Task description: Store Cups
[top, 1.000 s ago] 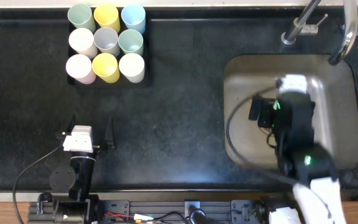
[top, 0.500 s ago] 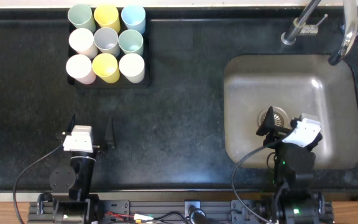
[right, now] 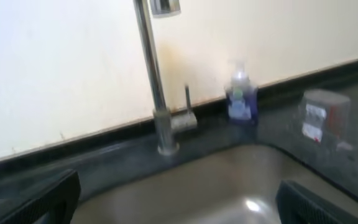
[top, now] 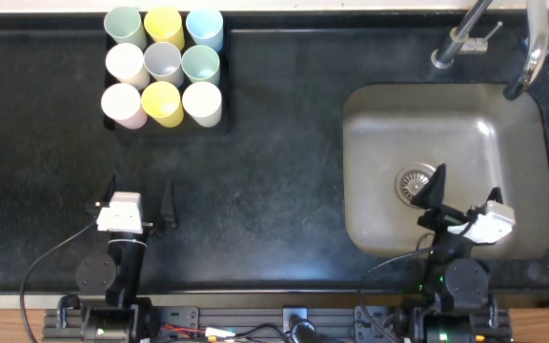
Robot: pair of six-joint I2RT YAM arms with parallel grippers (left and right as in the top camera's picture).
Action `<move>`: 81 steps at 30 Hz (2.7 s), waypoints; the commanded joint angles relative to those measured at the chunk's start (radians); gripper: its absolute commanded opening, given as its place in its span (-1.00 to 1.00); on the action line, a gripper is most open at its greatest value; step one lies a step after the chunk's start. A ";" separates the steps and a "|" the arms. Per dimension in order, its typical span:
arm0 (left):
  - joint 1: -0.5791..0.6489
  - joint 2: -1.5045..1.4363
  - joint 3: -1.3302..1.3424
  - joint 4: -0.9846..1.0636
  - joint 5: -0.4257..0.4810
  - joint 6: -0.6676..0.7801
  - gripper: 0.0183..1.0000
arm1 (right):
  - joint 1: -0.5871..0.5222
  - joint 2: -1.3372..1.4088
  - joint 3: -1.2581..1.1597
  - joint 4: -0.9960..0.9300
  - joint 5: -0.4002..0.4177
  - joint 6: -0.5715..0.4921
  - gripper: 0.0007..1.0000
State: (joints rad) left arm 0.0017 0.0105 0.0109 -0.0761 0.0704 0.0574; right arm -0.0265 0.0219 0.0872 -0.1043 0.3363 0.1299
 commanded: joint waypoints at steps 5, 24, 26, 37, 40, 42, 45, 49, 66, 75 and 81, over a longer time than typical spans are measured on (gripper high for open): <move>0.001 -0.008 -0.003 -0.002 -0.005 -0.010 1.00 | 0.011 -0.013 -0.083 0.161 0.005 0.005 0.99; 0.001 -0.008 -0.003 -0.002 -0.005 -0.010 1.00 | 0.023 -0.019 -0.082 0.057 0.005 0.005 0.99; 0.001 -0.008 -0.003 -0.002 -0.005 -0.010 1.00 | 0.023 -0.019 -0.082 0.056 0.005 0.004 1.00; 0.001 -0.008 -0.003 -0.002 -0.005 -0.010 1.00 | 0.023 -0.019 -0.083 0.034 -0.426 0.058 1.00; 0.001 -0.008 -0.003 -0.002 -0.005 -0.010 1.00 | 0.022 -0.019 -0.082 0.032 -0.400 0.057 1.00; 0.001 -0.008 -0.003 -0.002 -0.005 -0.010 1.00 | 0.021 -0.019 -0.082 0.030 -0.374 0.056 1.00; 0.001 -0.008 -0.003 -0.002 -0.005 -0.010 1.00 | 0.021 -0.019 -0.082 0.029 -0.369 0.057 1.00; 0.001 -0.008 -0.003 -0.002 -0.005 -0.010 1.00 | 0.021 -0.018 -0.082 0.029 -0.369 0.057 1.00; 0.001 -0.008 -0.003 -0.002 -0.005 -0.010 1.00 | 0.021 -0.018 -0.082 0.029 -0.369 0.057 1.00; 0.001 -0.008 -0.003 -0.002 -0.005 -0.010 1.00 | 0.021 -0.018 -0.082 0.029 -0.369 0.057 1.00; 0.001 -0.008 -0.003 -0.002 -0.005 -0.010 1.00 | 0.021 -0.018 -0.082 0.029 -0.369 0.057 1.00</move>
State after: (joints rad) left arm 0.0017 0.0105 0.0109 -0.0757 0.0704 0.0570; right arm -0.0105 0.0147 0.0181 -0.0792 -0.0227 0.1829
